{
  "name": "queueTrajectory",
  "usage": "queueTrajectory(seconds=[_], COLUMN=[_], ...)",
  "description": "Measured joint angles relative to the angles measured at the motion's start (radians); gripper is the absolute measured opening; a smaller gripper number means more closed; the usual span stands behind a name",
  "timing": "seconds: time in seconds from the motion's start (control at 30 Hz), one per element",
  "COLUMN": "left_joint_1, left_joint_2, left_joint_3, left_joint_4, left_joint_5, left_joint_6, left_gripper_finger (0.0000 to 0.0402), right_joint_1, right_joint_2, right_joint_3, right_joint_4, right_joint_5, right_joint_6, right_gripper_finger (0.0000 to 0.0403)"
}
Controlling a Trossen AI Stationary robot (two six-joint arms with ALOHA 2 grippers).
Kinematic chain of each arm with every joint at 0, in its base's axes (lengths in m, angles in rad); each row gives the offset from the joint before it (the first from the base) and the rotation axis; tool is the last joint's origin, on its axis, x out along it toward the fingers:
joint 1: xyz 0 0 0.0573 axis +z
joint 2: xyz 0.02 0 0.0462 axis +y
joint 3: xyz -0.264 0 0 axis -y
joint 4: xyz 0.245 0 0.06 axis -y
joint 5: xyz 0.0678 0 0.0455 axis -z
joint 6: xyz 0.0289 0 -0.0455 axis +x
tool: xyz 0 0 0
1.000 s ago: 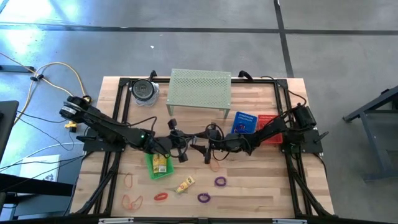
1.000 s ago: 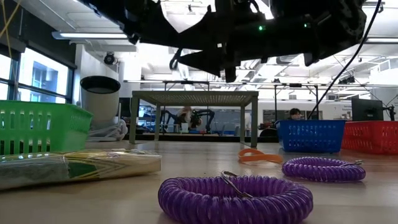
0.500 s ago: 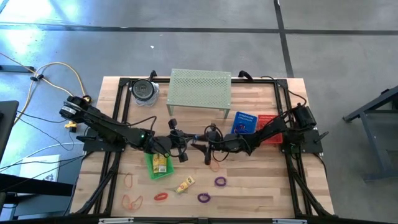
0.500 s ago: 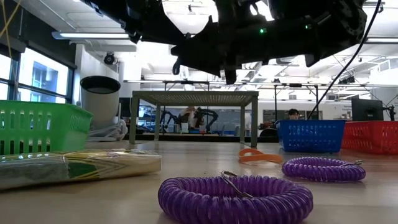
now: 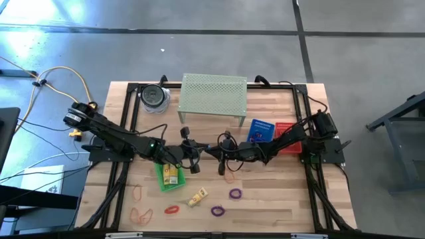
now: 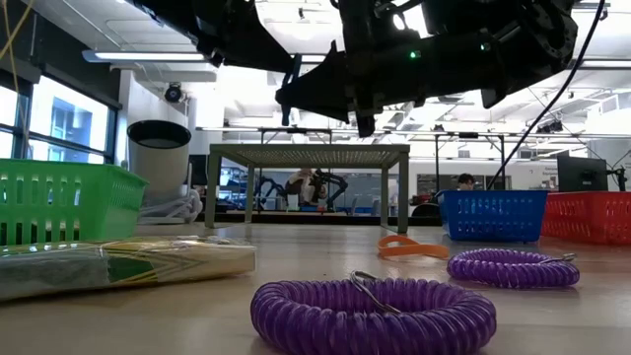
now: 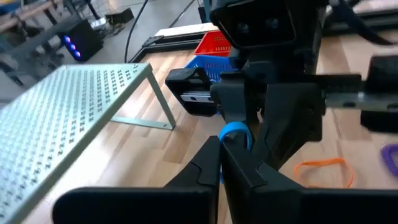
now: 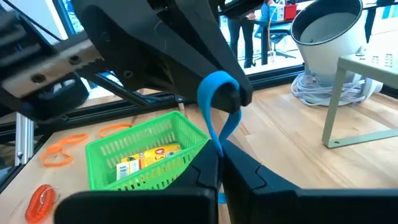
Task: Pick & Place Office Desk Supplies
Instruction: Put the blue rubber band into the red bin
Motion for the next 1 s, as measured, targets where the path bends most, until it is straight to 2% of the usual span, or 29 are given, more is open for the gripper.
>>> queueTrajectory(seconds=[0.1, 0.17, 0.37, 0.5, 0.63, 0.83, 0.9, 1.0], left_joint_1=[-0.011, -0.021, -0.050, -0.069, -0.086, -0.111, -0.121, -0.133], left_joint_2=[0.000, 0.000, 0.000, 0.000, 0.000, 0.000, 0.000, 0.000], left_joint_3=[0.000, 0.000, 0.000, 0.000, 0.000, 0.000, 0.000, 0.000], left_joint_4=[-0.001, -0.001, -0.001, -0.001, -0.001, -0.001, -0.005, -0.024], left_joint_5=[0.015, 0.019, 0.030, 0.031, 0.031, 0.031, 0.031, 0.031], left_joint_6=[0.099, 0.112, 0.172, 0.175, 0.163, 0.160, 0.159, 0.134], left_gripper_finger=[0.0018, 0.0037, 0.0122, 0.0172, 0.0192, 0.0195, 0.0195, 0.0195], right_joint_1=[0.000, 0.000, 0.000, 0.002, 0.028, 0.100, 0.125, 0.157], right_joint_2=[0.000, 0.000, 0.000, -0.006, -0.066, -0.256, -0.342, -0.487], right_joint_3=[0.000, 0.000, 0.000, 0.000, -0.001, 0.000, 0.000, 0.016], right_joint_4=[-0.002, -0.006, -0.043, -0.122, -0.241, -0.607, -0.781, -1.064], right_joint_5=[-0.020, -0.020, -0.016, 0.037, 0.115, 0.270, 0.317, 0.348], right_joint_6=[-0.001, -0.004, -0.007, -0.008, -0.038, -0.029, 0.035, 0.225], right_gripper_finger=[0.0003, 0.0003, 0.0002, 0.0002, 0.0002, 0.0002, 0.0002, 0.0002])
